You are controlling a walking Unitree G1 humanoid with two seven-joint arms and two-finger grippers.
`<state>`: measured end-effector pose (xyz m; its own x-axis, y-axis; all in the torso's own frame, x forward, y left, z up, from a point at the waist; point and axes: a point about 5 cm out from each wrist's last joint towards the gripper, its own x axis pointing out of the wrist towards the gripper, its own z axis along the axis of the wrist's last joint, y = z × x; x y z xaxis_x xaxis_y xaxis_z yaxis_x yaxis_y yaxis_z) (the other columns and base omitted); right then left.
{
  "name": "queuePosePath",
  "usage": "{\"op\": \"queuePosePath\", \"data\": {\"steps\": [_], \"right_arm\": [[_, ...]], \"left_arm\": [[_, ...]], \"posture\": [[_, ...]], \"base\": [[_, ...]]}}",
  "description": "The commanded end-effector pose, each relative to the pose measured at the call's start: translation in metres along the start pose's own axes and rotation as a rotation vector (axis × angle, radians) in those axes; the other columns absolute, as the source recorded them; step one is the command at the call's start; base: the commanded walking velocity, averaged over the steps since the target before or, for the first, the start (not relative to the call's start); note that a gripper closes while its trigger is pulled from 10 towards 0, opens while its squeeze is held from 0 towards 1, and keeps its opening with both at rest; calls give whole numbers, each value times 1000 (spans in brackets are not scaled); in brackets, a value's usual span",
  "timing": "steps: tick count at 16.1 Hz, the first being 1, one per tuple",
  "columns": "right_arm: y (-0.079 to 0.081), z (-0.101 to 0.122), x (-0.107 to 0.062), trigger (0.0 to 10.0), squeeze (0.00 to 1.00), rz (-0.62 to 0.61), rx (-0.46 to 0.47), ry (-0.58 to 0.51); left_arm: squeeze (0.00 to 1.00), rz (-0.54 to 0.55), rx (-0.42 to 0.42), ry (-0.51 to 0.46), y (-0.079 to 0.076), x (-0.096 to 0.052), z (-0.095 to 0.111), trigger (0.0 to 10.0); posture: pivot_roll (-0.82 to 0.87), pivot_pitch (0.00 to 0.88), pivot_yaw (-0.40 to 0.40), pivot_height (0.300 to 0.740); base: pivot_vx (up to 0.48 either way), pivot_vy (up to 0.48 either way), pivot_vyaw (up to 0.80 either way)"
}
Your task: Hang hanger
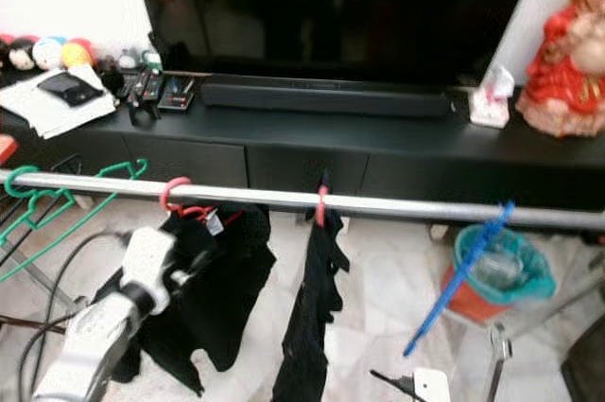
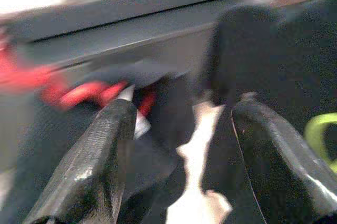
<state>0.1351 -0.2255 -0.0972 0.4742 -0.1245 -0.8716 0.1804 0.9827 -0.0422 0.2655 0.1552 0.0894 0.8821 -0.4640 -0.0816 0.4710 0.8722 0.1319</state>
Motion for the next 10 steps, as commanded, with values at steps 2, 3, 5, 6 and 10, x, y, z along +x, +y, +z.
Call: {"op": "queuePosePath", "data": {"steps": [2,3,5,6,10], "right_arm": [[-6,1,0,10000,0,-13,-8,0],[-6,2,0,10000,0,-11,-11,-1],[-6,3,0,10000,0,-8,-14,-3],[-6,4,0,10000,0,-8,-15,-4],[-6,6,0,10000,0,-6,-14,-8]], "left_arm": [[0,-137,-14,0,-8,-3,22,10000],[0,-243,-21,3,-14,-8,41,10000],[0,-343,55,67,-7,-20,58,10000],[0,-342,97,97,-1,-23,60,10000],[0,-240,230,287,41,-46,63,10000]], "posture": [[2,0,-33,732],[8,0,-36,732],[15,0,-42,732],[16,0,-44,732],[21,0,-48,732]], "base": [[0,0,0],[0,0,0],[0,0,0],[0,0,0],[0,0,0]]}}
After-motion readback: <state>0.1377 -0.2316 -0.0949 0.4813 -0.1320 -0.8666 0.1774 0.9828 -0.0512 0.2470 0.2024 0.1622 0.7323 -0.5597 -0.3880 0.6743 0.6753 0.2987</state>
